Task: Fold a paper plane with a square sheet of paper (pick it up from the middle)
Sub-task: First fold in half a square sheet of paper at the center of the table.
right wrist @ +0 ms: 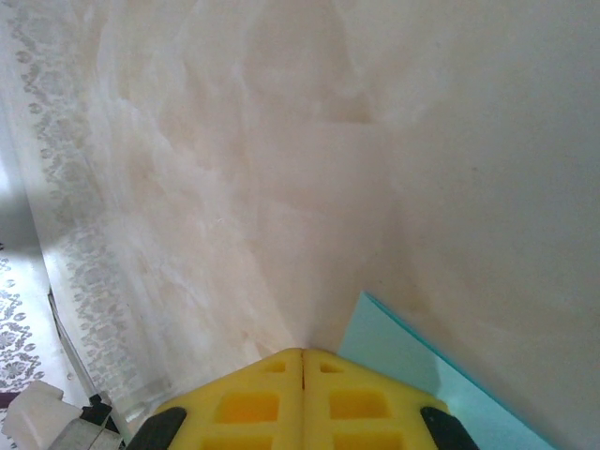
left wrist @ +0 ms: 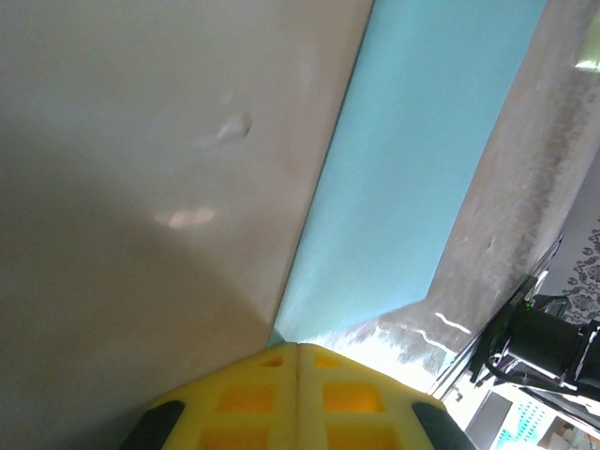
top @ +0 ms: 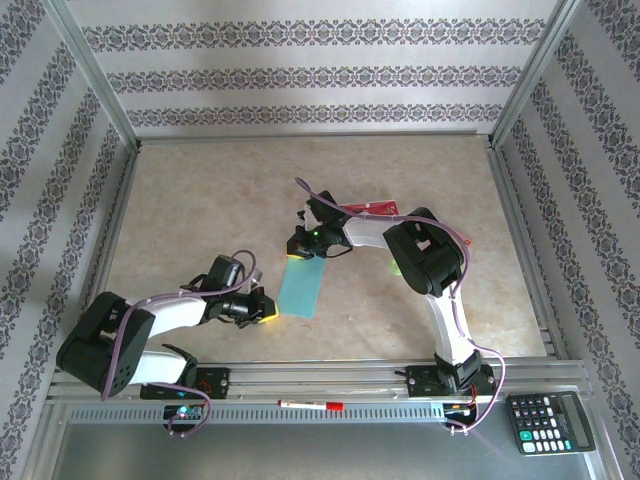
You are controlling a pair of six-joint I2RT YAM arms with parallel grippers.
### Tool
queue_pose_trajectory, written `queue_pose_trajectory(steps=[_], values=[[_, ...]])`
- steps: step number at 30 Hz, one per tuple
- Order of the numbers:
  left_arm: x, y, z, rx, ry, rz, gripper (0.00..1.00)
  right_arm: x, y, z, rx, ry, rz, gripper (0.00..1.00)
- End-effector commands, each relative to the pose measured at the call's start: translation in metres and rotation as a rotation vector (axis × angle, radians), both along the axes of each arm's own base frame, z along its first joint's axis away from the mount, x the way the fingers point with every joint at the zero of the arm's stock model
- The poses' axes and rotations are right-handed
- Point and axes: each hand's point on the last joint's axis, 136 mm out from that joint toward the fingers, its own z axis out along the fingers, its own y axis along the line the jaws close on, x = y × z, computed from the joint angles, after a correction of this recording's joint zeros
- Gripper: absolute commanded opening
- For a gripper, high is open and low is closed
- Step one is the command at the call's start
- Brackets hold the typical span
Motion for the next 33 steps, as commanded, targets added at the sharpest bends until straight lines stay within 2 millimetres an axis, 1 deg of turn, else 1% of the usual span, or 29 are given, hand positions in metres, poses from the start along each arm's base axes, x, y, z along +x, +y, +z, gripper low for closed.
queue_pose_trajectory(steps=[1,2,4,6,7,10,12,14,15,17,19,20,21,23,24,26,27,29,31,33], values=[[-0.028,0.012,-0.007,0.071,0.106,-0.010,0.00,-0.009,-0.025,-0.045,-0.156,0.048,-0.010,0.00],[-0.022,0.010,0.002,0.059,0.068,-0.011,0.00,-0.010,-0.023,-0.043,-0.144,0.044,0.006,0.00],[-0.003,0.006,0.027,0.035,-0.041,-0.004,0.04,-0.012,-0.016,-0.033,-0.110,0.020,0.061,0.00],[0.015,0.006,0.049,0.033,-0.145,0.024,0.10,-0.018,-0.015,-0.026,-0.110,0.011,0.128,0.00],[0.024,0.008,0.060,0.034,-0.196,0.043,0.11,-0.022,-0.015,-0.023,-0.104,0.005,0.172,0.00],[0.043,0.008,0.082,0.030,-0.294,0.088,0.16,-0.039,-0.014,-0.011,-0.070,0.008,0.293,0.00],[0.049,0.005,0.088,0.020,-0.312,0.087,0.19,-0.044,-0.013,0.003,-0.032,-0.003,0.352,0.00],[0.052,-0.002,0.085,0.010,-0.298,0.068,0.21,-0.045,-0.009,0.022,0.015,-0.031,0.384,0.03],[0.053,-0.007,0.084,0.002,-0.291,0.059,0.22,-0.043,-0.009,0.033,0.037,-0.046,0.382,0.05],[0.055,-0.017,0.082,-0.022,-0.283,0.041,0.24,-0.036,-0.012,0.055,0.081,-0.073,0.356,0.07],[0.057,-0.025,0.080,-0.029,-0.283,0.030,0.25,-0.032,-0.021,0.073,0.117,-0.090,0.310,0.10],[0.059,-0.029,0.079,-0.031,-0.287,0.025,0.25,-0.032,-0.028,0.080,0.122,-0.095,0.283,0.11],[0.061,-0.032,0.078,-0.029,-0.287,0.022,0.25,-0.032,-0.036,0.082,0.111,-0.098,0.260,0.13],[0.065,-0.036,0.074,-0.009,-0.283,0.010,0.24,-0.035,-0.066,0.077,0.018,-0.092,0.172,0.17],[0.067,-0.038,0.071,0.008,-0.279,0.000,0.24,-0.038,-0.081,0.069,-0.047,-0.086,0.128,0.19],[0.070,-0.042,0.065,0.049,-0.260,-0.033,0.24,-0.052,-0.110,0.058,-0.176,-0.073,0.067,0.22],[0.071,-0.045,0.064,0.056,-0.258,-0.051,0.24,-0.062,-0.117,0.053,-0.209,-0.064,0.056,0.24],[0.076,-0.049,0.063,0.079,-0.272,-0.077,0.24,-0.080,-0.123,0.051,-0.234,-0.058,0.035,0.27],[0.087,-0.050,0.063,0.108,-0.298,-0.076,0.23,-0.090,-0.124,0.049,-0.236,-0.058,0.003,0.28],[0.098,-0.053,0.060,0.135,-0.296,-0.082,0.20,-0.095,-0.124,0.045,-0.225,-0.052,-0.031,0.28]])
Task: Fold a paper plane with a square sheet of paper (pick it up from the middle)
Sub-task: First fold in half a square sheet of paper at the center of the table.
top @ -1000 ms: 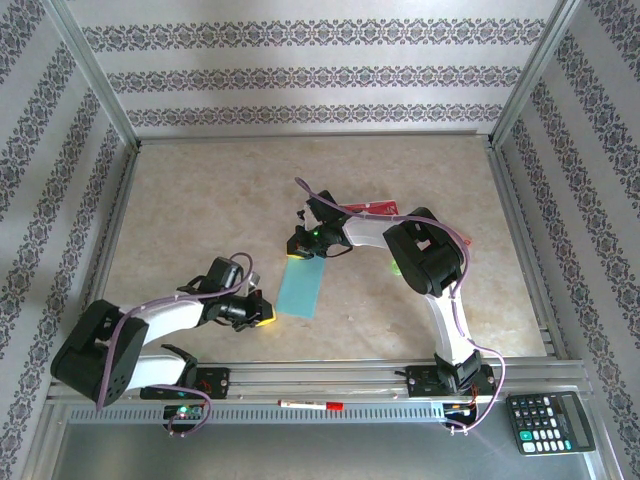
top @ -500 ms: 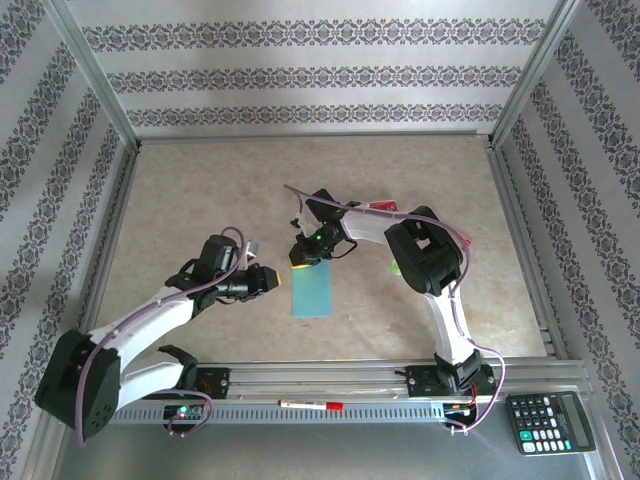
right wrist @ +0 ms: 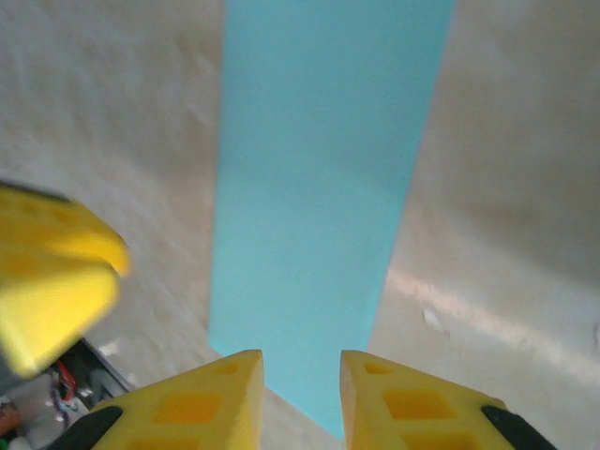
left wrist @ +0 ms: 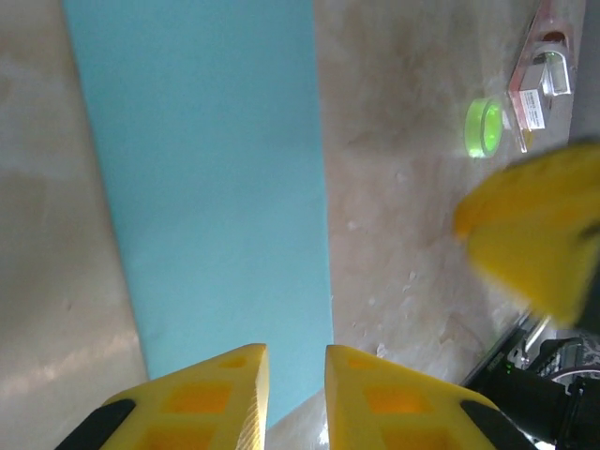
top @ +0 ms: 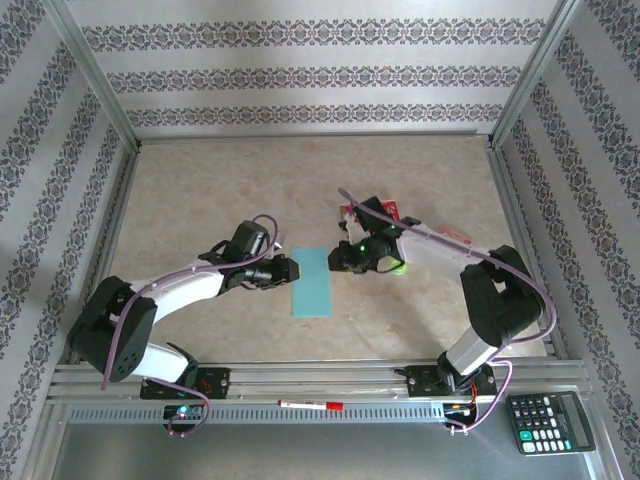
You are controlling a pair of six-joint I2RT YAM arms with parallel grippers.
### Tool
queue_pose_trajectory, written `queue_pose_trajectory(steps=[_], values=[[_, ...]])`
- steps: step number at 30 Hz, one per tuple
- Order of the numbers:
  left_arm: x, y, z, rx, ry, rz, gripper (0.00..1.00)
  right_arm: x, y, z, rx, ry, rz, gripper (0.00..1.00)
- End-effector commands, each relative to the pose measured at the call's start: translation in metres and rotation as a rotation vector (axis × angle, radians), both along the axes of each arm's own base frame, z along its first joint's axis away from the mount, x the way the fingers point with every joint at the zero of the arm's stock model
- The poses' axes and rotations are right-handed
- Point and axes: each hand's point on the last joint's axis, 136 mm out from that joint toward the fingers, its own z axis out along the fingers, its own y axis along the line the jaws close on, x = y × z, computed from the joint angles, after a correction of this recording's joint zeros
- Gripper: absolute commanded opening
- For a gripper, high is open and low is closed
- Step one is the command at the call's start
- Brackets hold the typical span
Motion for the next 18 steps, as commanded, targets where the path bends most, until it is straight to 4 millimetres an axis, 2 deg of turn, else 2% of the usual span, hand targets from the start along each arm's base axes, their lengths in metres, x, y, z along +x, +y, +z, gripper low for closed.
queue_pose_trajectory(steps=[1,5,8,11,18], values=[[0.015,-0.002,-0.009,0.086,-0.016,-0.024,0.17,-0.004,-0.005,-0.012,-0.033,0.002,-0.099,0.28],[0.029,-0.007,-0.024,0.109,0.012,-0.029,0.09,-0.015,0.004,-0.014,-0.005,-0.010,-0.112,0.30],[0.038,-0.004,-0.035,0.101,0.037,-0.015,0.05,-0.019,-0.003,-0.019,-0.027,-0.019,-0.134,0.32],[0.049,-0.006,-0.038,0.078,0.040,-0.009,0.03,-0.019,-0.007,-0.022,-0.035,-0.025,-0.153,0.32],[0.056,0.001,-0.050,0.078,0.067,-0.004,0.01,-0.021,-0.004,-0.025,-0.025,-0.008,-0.150,0.32]])
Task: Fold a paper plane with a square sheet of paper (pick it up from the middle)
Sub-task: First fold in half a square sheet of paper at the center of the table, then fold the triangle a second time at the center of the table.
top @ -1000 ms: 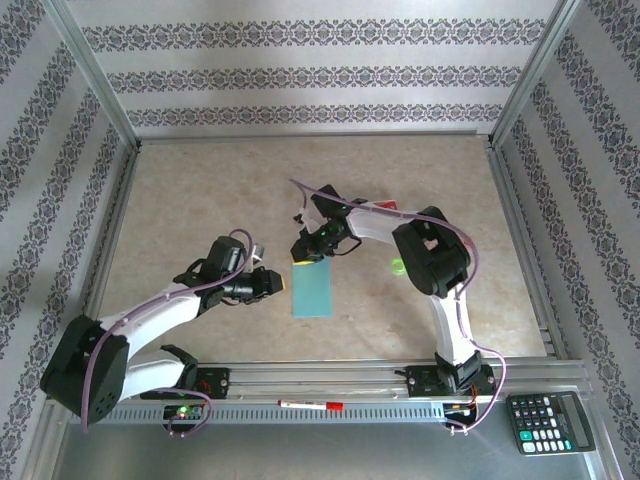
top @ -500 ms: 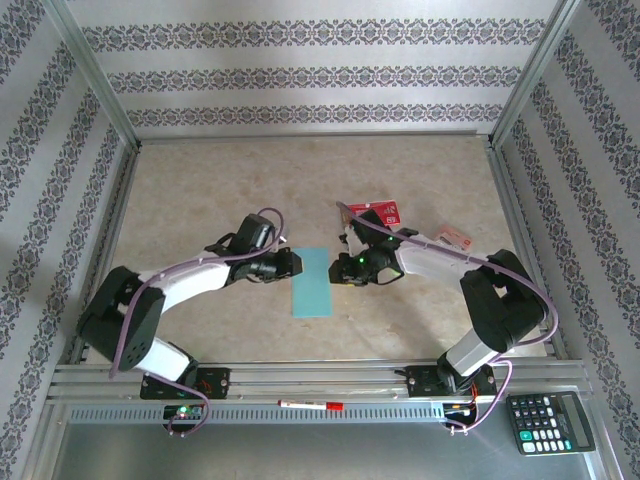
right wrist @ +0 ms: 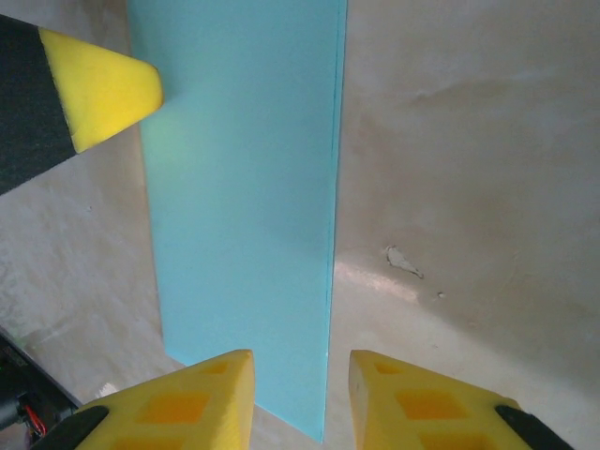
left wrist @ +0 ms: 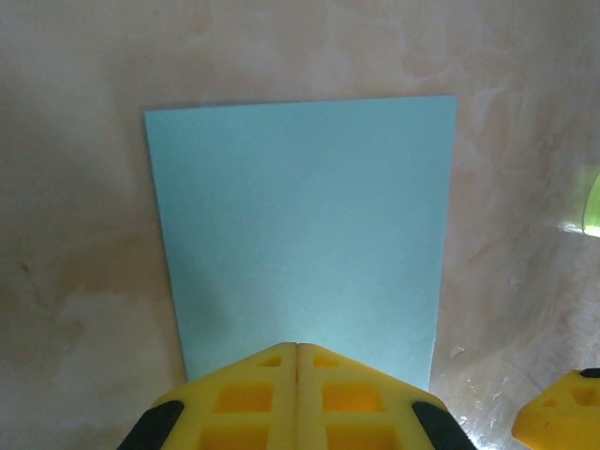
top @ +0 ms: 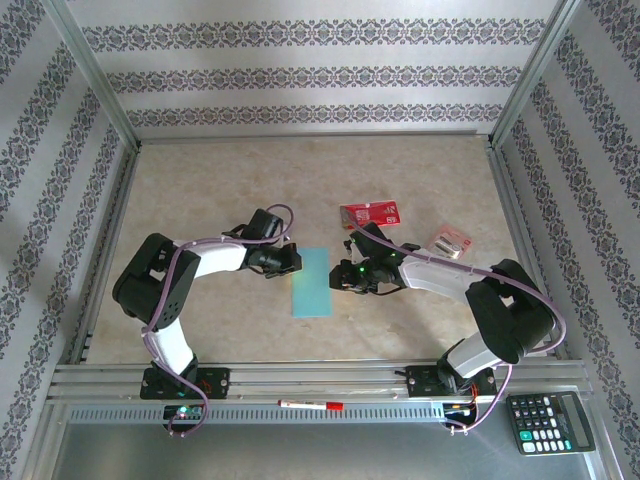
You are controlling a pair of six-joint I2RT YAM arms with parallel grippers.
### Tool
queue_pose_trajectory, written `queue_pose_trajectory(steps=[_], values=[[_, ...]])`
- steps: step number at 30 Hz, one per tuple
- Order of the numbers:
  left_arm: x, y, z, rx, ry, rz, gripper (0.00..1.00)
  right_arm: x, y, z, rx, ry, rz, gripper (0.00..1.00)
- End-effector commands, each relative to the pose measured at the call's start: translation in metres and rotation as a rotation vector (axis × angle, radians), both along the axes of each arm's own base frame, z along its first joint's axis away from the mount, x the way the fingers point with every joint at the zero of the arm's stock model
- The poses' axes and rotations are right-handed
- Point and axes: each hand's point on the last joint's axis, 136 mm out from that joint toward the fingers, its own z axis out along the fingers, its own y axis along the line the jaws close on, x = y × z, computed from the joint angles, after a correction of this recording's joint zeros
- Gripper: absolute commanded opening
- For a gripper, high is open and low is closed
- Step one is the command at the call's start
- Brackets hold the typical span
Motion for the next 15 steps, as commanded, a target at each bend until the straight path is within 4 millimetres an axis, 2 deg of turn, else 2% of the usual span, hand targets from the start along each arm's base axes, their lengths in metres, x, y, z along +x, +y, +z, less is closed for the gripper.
queue_pose_trajectory(steps=[1,9,15], values=[[0.009,0.000,0.005,-0.023,-0.022,-0.018,0.01,0.000,-0.001,-0.003,0.001,-0.002,-0.018,0.32],[0.018,-0.001,0.018,-0.082,-0.049,-0.005,0.03,-0.001,0.001,-0.005,0.002,0.005,-0.012,0.32],[0.019,0.008,0.003,-0.029,-0.024,0.007,0.02,-0.005,0.003,-0.005,0.009,0.012,-0.003,0.32]])
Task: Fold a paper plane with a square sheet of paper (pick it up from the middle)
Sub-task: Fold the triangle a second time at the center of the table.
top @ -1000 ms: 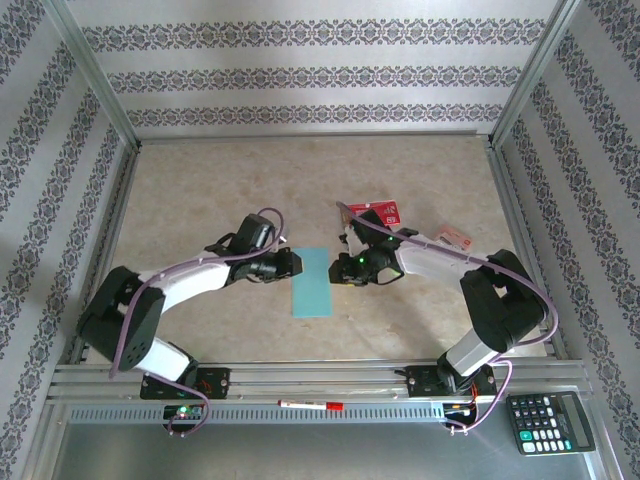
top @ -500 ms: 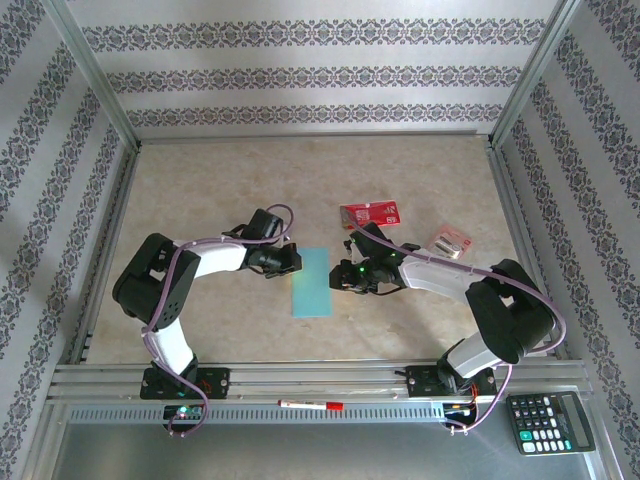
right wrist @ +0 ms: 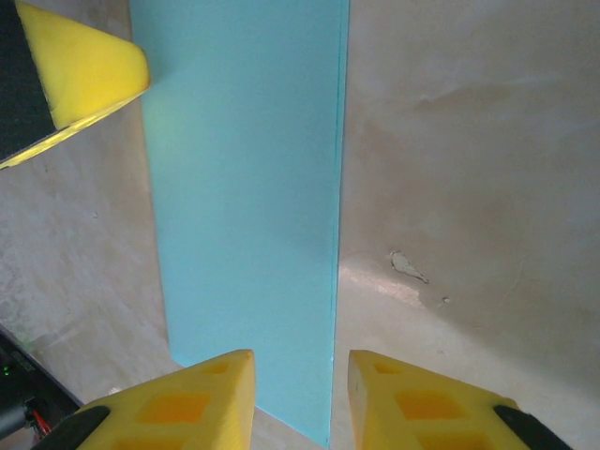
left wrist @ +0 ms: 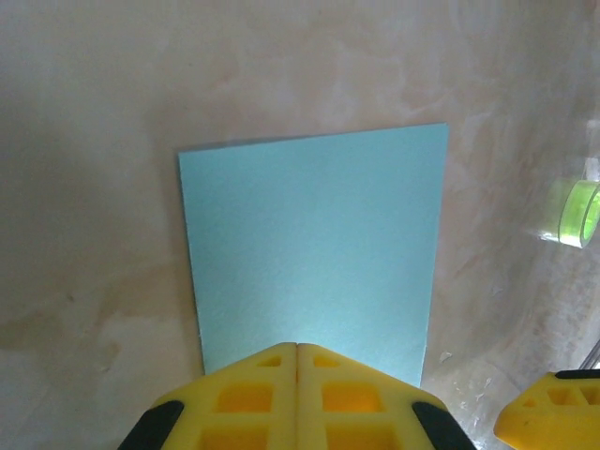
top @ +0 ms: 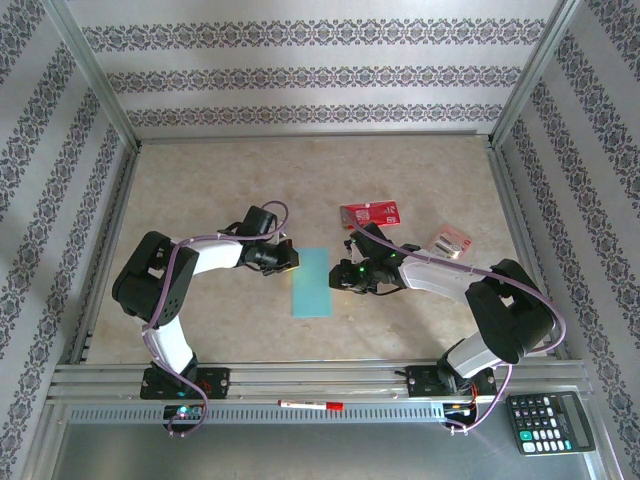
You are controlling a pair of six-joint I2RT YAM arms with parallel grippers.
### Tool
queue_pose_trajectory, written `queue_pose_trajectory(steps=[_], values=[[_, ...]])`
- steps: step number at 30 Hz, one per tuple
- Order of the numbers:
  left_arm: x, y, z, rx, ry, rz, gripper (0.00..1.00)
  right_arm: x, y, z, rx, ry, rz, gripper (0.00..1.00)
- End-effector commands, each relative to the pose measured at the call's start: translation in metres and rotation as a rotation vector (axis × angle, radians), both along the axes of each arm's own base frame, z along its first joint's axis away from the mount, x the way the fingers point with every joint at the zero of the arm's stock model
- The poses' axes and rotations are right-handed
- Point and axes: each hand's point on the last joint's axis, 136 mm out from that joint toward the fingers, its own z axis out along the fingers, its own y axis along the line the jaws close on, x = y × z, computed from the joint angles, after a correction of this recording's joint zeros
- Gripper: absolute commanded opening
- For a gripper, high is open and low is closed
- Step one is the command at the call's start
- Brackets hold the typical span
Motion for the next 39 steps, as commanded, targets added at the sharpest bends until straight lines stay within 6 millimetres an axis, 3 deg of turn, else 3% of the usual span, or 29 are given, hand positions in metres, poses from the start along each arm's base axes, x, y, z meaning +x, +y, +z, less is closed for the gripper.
queue_pose_trajectory(steps=[1,9,17,39], values=[[0.009,0.005,-0.004,0.028,-0.016,-0.004,0.01,-0.008,0.002,-0.004,0.004,0.016,0.011,0.32],[-0.006,0.013,-0.031,0.075,0.046,-0.016,0.00,-0.035,0.011,-0.007,0.052,0.065,0.015,0.30],[-0.012,0.016,-0.039,0.090,0.072,-0.024,0.00,-0.051,0.016,-0.013,0.037,0.083,0.014,0.28],[-0.015,0.015,-0.042,0.086,0.083,-0.029,0.00,-0.046,0.035,-0.030,0.040,0.100,0.037,0.28]])
